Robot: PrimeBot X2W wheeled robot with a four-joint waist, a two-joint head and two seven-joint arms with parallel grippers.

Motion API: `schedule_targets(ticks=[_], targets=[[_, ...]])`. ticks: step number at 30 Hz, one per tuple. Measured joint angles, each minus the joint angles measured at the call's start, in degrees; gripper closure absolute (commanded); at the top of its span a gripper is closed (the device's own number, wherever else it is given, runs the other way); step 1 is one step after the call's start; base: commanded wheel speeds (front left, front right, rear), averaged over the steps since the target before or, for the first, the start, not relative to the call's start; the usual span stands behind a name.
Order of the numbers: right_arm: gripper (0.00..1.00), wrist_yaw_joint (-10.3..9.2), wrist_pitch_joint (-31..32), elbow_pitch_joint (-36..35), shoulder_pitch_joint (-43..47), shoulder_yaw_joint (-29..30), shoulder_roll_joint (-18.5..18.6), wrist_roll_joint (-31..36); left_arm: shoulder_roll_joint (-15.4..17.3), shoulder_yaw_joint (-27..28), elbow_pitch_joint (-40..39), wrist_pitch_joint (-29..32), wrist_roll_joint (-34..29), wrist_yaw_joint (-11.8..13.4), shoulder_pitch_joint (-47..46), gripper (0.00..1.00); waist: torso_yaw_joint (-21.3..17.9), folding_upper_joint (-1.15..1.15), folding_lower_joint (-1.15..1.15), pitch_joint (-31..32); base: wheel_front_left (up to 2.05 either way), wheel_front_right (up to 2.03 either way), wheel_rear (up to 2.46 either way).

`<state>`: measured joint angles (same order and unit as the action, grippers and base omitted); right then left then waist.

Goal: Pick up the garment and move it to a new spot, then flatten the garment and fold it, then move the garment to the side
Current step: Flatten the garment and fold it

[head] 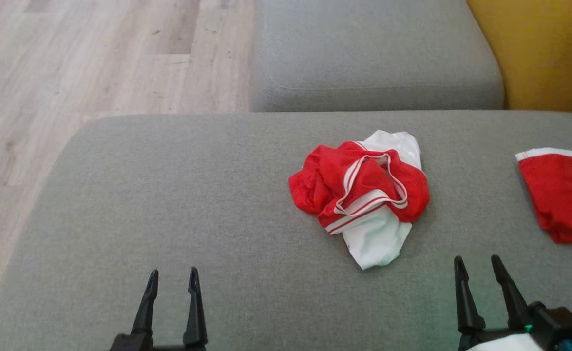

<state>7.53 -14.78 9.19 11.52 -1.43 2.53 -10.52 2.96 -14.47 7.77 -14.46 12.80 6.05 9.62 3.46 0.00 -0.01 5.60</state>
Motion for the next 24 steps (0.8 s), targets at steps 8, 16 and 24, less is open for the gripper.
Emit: schedule_targets(ticks=[8,16,24], targets=[[0.00,0.00,0.00,0.03,0.16,-0.03,-0.04,-0.02,0.01,0.13,0.01,0.00,-0.78,-0.51,-0.03,0.00,0.45,0.00,0.01,0.42,0.00,0.00,0.00],[0.00,0.00,0.00,0.19,0.17,-0.10,-0.04,-0.20,0.01,-0.09,0.33,0.00,-1.22,-0.52,-0.03,0.00,0.18,0.00,0.02,0.45,0.00,0.00,0.00],[0.00,0.00,0.00,0.22,0.16,-0.25,-0.04,-0.24,0.01,-0.21,0.70,0.00,-1.60,-0.52,-0.07,0.00,-0.21,0.00,0.01,-0.32,0.00,0.00,0.00]])
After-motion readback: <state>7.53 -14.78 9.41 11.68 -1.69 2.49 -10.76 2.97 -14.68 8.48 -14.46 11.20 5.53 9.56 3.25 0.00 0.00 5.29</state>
